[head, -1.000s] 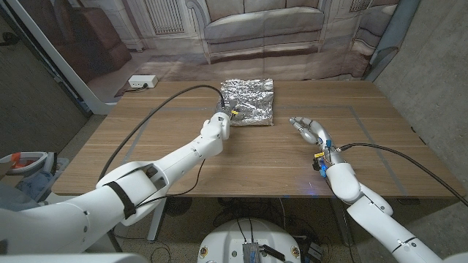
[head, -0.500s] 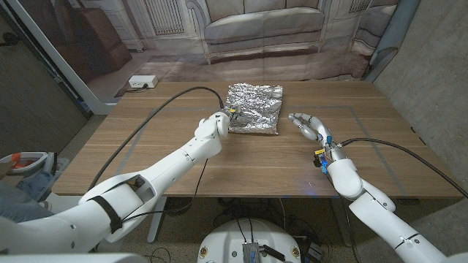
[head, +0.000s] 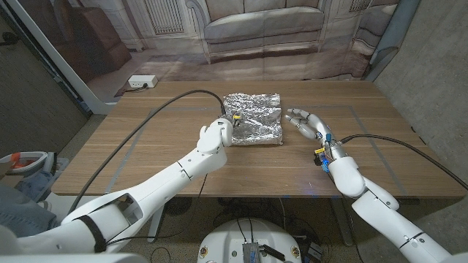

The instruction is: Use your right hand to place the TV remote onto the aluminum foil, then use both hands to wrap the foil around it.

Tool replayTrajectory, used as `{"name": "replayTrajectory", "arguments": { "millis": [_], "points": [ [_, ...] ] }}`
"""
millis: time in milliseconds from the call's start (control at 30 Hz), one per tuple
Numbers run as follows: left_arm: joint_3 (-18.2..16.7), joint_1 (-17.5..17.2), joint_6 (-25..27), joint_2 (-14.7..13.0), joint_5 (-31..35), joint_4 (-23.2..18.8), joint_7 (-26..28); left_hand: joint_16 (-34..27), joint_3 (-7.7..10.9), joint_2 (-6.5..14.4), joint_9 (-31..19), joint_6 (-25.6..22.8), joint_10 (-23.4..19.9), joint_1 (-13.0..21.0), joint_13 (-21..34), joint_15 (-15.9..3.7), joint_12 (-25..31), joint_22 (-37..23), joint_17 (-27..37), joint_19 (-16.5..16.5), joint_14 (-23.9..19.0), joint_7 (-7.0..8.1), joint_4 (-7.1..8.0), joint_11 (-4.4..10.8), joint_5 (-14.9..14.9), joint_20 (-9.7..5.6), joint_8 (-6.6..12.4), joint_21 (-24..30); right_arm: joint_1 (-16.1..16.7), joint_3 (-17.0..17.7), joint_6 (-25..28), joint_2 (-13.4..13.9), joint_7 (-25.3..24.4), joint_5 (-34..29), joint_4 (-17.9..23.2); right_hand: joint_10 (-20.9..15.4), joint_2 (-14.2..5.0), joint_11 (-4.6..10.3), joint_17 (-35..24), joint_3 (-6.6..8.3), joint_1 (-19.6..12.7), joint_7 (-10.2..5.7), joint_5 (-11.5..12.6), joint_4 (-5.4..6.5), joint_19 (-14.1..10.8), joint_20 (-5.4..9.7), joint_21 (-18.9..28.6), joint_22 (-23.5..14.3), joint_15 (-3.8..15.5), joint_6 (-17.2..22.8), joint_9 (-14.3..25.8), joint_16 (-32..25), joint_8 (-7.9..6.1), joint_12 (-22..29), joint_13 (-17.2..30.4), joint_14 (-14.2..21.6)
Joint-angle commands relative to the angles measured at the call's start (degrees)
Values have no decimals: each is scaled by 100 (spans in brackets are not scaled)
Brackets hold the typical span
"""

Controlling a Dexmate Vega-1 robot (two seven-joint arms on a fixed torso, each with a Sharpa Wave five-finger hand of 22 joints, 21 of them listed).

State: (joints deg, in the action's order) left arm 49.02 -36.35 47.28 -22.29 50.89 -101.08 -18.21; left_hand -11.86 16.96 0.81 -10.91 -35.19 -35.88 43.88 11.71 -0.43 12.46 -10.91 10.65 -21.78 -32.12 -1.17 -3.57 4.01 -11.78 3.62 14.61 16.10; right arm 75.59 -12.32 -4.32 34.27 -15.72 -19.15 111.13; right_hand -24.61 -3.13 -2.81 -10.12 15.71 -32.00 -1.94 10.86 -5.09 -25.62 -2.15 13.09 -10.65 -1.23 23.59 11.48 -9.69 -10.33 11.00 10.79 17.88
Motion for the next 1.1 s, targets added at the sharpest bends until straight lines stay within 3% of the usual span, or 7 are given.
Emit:
{"name": "replayTrajectory", "arguments": {
  "millis": [33, 200, 433, 700, 900, 1100],
  "points": [
    [92, -24, 594, 127, 503, -402, 23, 8, 57, 53, -10, -57, -31, 54, 8, 7, -11, -3, 3, 1, -18, -5, 0, 14, 39, 20, -14, -8, 351, -170, 42, 358, -210, -772, 687, 97, 82, 2, -6, 22, -103, 27, -18, -119, 2, -30, -37, -4, 7, -97, 0, 11, 12, -2, 33, -102],
    [32, -73, 565, 141, 485, -482, 130, 27, 71, 68, -9, -44, -17, 74, 7, 18, -25, -5, 1, 45, 8, 4, -11, -2, 57, 49, -32, -27, 363, -373, 166, 424, -350, -1154, 806, 423, 144, 88, 1, 122, -415, 0, -27, -346, 32, -94, -85, 11, -14, -356, 3, 1, 4, -31, 35, -338],
    [-119, -217, 570, 81, 440, -581, 305, 43, 81, 88, -9, -33, 7, 80, 6, 33, -42, -7, 1, 79, 30, 10, -14, -20, 77, 62, -52, -42, 77, -859, 350, 487, -461, -1636, 740, 634, 187, 142, 3, 221, -720, -49, -11, -482, -33, -160, -88, 23, -11, -563, 4, -5, 0, -24, 37, -506],
    [-503, -535, 475, -53, 325, -890, 832, 73, 87, 115, -8, 59, 78, 69, 6, 43, -77, -9, 4, 150, 92, -2, -7, -40, 103, 84, -112, -73, -344, -1394, 607, 391, -657, -1869, 447, 763, 254, 124, 5, 266, -914, -63, -5, -517, -40, -317, -113, 35, -115, -704, 6, -12, -6, -14, 39, -606],
    [-917, -864, 184, -286, 66, -1265, 1217, 94, 89, 127, -9, 104, 145, 57, 6, 32, -104, -10, 5, 255, 152, 18, -3, 2, 119, 91, -149, -117, -602, -1699, 1091, 388, -529, -2086, 392, 806, 293, 139, 5, 266, -955, -74, -8, -514, -13, -309, -131, 38, -97, -721, 8, -17, -18, -11, 39, -627],
    [-1355, -1222, -842, -662, -525, -1461, 1800, 136, 80, 127, -13, 250, 314, 34, 9, -36, -153, -7, 8, 496, 320, 118, -2, 80, 133, 103, -229, -222, -831, -1913, 1282, 394, -344, -1965, 270, 820, 326, 136, 6, 274, -1015, -72, -7, -513, -96, -285, -106, 38, -82, -730, 9, -40, -34, 6, 40, -594]
  ]
}}
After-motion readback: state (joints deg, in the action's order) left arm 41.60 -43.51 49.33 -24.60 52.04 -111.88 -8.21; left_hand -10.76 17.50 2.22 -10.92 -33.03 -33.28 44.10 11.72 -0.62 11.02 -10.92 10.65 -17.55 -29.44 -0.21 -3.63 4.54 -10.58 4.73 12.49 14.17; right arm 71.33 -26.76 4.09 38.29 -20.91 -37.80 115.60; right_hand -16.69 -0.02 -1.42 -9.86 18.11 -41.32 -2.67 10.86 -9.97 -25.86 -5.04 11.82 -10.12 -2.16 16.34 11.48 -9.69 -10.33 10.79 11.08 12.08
